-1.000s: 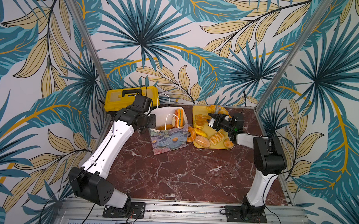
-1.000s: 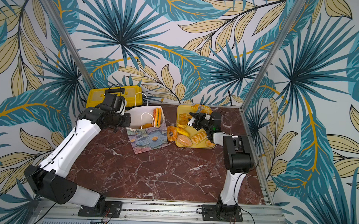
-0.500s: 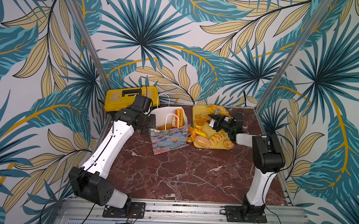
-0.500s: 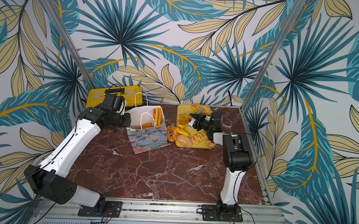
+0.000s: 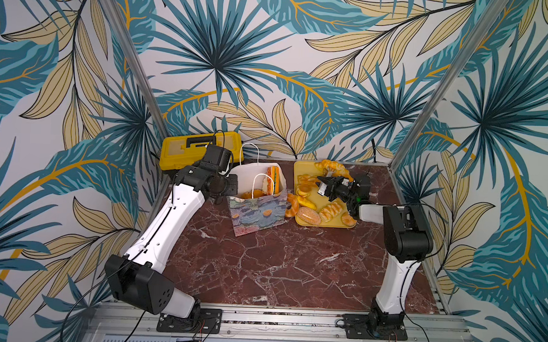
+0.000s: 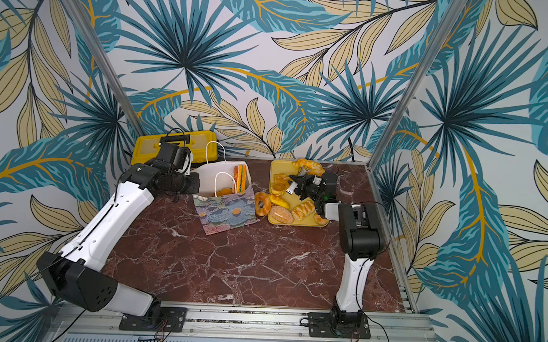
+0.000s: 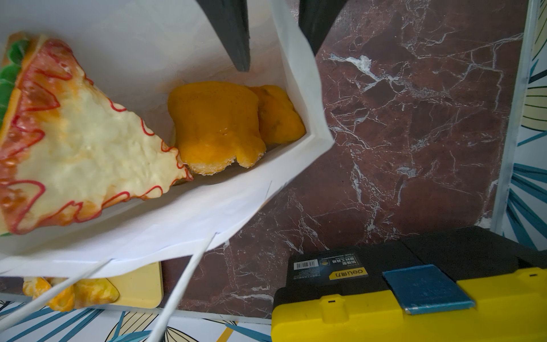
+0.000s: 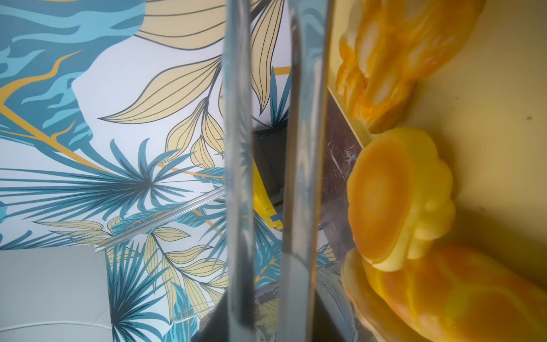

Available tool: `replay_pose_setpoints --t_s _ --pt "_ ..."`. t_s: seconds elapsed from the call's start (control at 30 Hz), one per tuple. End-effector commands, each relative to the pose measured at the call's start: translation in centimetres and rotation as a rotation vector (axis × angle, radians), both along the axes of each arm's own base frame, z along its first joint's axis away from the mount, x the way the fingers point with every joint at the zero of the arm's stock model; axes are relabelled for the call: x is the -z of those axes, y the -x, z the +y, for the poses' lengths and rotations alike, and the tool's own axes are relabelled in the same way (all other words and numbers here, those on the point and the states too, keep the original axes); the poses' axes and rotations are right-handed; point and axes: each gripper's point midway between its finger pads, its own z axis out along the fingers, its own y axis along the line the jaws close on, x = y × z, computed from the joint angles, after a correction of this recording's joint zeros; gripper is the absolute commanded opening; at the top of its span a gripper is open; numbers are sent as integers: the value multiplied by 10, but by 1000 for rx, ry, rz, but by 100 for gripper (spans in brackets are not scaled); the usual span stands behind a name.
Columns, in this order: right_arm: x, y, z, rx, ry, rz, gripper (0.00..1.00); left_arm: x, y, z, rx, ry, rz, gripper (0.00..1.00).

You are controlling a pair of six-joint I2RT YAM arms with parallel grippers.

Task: Pack bread into a paper bag
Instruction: Pick up the fake bread from the plate.

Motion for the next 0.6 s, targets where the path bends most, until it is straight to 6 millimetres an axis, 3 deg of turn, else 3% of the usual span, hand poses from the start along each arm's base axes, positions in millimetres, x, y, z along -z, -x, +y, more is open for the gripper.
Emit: replay_pose_setpoints --t_s 0.0,0.27,0.37,0.57 --pt "14 2 -1 -14 -7 22 21 2 2 0 6 -7 -2 32" --pt "-5 12 1 -44 27 5 5 -1 3 1 4 -9 -12 32" --pt "-26 23 4 -77 58 -24 2 -3 2 2 3 -15 -17 32" --pt "-81 64 9 -187 220 -116 0 -5 0 1 7 -8 -24 32"
